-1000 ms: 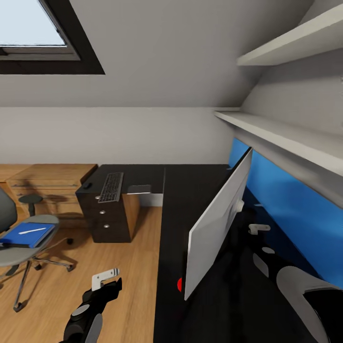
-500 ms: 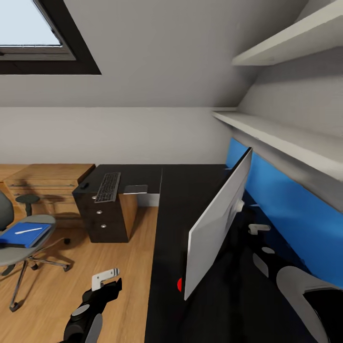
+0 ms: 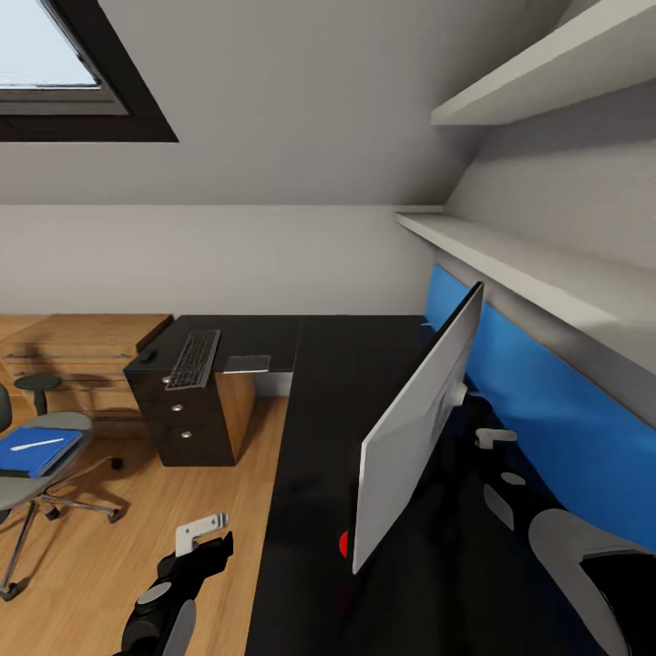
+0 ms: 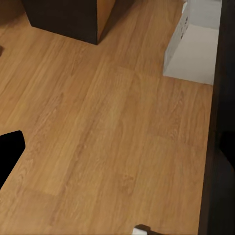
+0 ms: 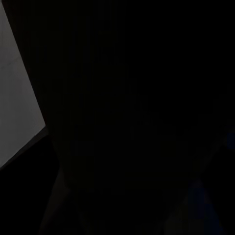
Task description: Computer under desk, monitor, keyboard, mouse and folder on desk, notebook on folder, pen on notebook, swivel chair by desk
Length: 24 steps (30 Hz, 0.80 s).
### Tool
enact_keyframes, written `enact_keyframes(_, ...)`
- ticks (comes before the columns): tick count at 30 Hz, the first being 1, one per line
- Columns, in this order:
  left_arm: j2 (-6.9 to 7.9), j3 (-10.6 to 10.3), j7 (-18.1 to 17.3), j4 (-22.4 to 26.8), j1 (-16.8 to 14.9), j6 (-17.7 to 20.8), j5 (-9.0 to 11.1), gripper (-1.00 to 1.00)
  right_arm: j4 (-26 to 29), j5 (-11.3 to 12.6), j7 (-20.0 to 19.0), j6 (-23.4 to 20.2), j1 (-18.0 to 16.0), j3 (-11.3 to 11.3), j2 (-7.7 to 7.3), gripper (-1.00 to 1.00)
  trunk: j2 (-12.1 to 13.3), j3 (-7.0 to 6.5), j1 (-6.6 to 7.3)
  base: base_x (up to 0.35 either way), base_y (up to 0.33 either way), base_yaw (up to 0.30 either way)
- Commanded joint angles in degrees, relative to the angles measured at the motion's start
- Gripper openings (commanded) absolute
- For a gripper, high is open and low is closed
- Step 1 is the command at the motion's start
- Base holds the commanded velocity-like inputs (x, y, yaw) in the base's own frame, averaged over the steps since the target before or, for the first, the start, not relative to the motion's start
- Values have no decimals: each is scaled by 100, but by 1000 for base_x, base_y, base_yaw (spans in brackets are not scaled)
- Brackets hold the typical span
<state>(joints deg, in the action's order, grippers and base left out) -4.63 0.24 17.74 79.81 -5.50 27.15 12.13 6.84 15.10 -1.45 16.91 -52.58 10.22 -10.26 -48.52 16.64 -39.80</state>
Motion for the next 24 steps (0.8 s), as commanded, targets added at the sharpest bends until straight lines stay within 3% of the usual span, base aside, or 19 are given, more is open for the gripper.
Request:
enact_keyframes(1, -3, 2, 37, 8, -4, 26, 55, 100, -5, 63, -13, 16, -7, 59, -2, -100, -5, 7, -4, 71, 0, 0)
enact_keyframes(11, -3, 2, 37, 8, -4, 33, 55, 100, 1, 63, -13, 23, -7, 59, -2, -100, -5, 7, -4, 22, -5, 0)
enact_keyframes(24, -3, 2, 37, 8, -4, 36, 53, 100, 1, 63, -13, 23, -7, 59, -2, -100, -5, 7, -4, 110, -105, 0)
